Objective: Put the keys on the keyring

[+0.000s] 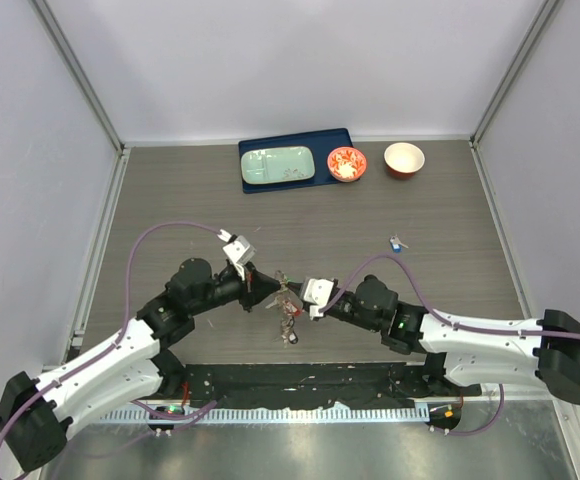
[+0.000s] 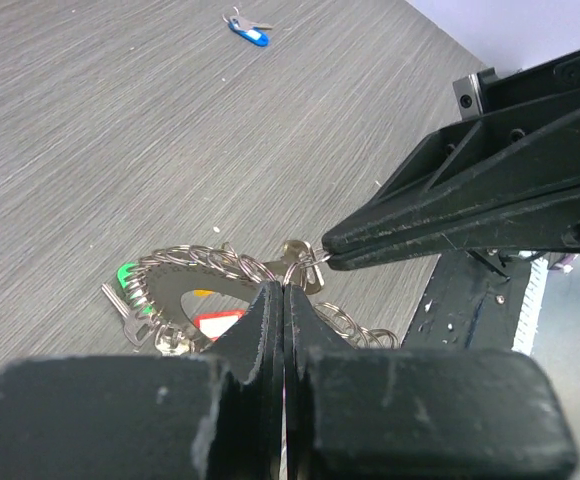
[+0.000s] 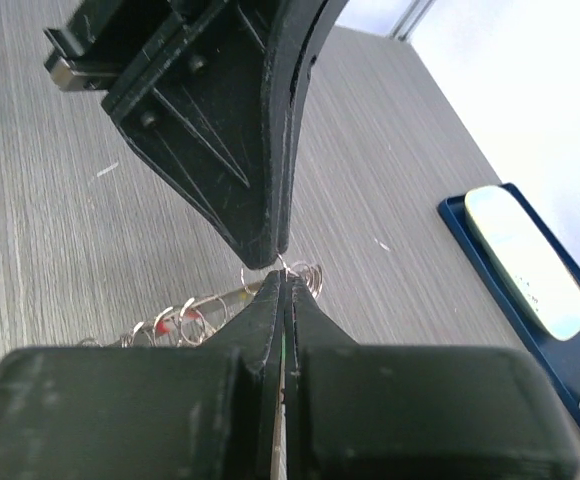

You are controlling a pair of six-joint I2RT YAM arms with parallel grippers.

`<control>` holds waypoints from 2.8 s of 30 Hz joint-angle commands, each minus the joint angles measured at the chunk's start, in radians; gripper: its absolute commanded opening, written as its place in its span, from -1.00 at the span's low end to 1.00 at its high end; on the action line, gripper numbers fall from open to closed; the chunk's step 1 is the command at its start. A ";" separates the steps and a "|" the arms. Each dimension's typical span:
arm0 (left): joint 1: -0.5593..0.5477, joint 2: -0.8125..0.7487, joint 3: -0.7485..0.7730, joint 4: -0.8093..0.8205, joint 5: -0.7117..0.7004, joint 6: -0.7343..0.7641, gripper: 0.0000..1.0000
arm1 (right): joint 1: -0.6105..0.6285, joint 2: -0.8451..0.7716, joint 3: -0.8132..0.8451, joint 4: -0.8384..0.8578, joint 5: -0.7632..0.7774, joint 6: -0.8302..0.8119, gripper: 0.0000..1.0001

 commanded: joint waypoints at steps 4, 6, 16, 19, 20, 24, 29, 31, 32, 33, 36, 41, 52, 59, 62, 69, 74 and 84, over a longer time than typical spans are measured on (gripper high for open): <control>0.021 0.004 -0.005 0.129 0.046 -0.064 -1.00 | -0.003 0.033 -0.005 0.216 -0.046 0.054 -0.99; 0.024 -0.016 -0.003 0.103 0.027 -0.050 -1.00 | -0.003 0.008 0.023 0.144 -0.035 0.074 -0.95; 0.024 -0.030 0.081 -0.098 -0.066 0.079 -1.00 | -0.003 -0.072 0.317 -0.551 0.144 0.212 -0.15; 0.023 -0.008 0.102 -0.112 -0.060 0.088 -1.00 | -0.003 0.000 0.444 -0.691 0.158 0.225 -0.14; 0.023 -0.002 0.109 -0.115 -0.056 0.089 -1.00 | -0.003 0.040 0.467 -0.713 0.159 0.231 -0.14; 0.021 0.009 0.130 -0.115 -0.047 0.092 -1.00 | -0.003 0.152 0.575 -0.787 0.164 0.242 -0.14; 0.021 0.012 0.138 -0.149 -0.050 0.100 -1.00 | -0.003 0.223 0.610 -0.810 0.124 0.242 -0.14; 0.023 0.012 0.138 -0.147 -0.045 0.100 -1.00 | -0.003 0.247 0.620 -0.813 0.120 0.237 -0.14; 0.023 0.015 0.139 -0.147 -0.045 0.102 -1.00 | -0.003 0.255 0.623 -0.816 0.118 0.235 -0.13; 0.023 0.015 0.139 -0.149 -0.043 0.100 -1.00 | -0.003 0.264 0.630 -0.816 0.117 0.237 -0.14; 0.023 0.017 0.142 -0.147 -0.040 0.102 -1.00 | -0.003 0.286 0.639 -0.813 0.113 0.231 -0.14; 0.021 0.018 0.141 -0.143 -0.037 0.099 -1.00 | -0.003 0.315 0.638 -0.776 0.118 0.226 -0.14; 0.023 0.017 0.141 -0.137 -0.016 0.092 -1.00 | -0.005 0.330 0.620 -0.732 0.110 0.219 -0.41; 0.023 -0.016 0.118 -0.100 -0.013 0.062 -1.00 | -0.006 0.319 0.571 -0.690 0.115 0.211 -0.86; 0.023 -0.036 0.098 -0.086 -0.025 0.048 -1.00 | -0.011 0.296 0.517 -0.638 0.123 0.211 -0.99; 0.023 -0.089 0.041 -0.054 -0.062 0.002 -1.00 | -0.037 0.162 0.325 -0.358 0.069 0.194 -0.99; 0.024 -0.114 0.027 -0.057 -0.083 -0.015 -1.00 | -0.055 0.079 0.169 -0.146 0.014 0.170 -0.99; 0.027 -0.095 0.020 -0.051 -0.109 -0.052 -1.00 | -0.072 -0.018 0.001 0.185 -0.072 0.165 -0.99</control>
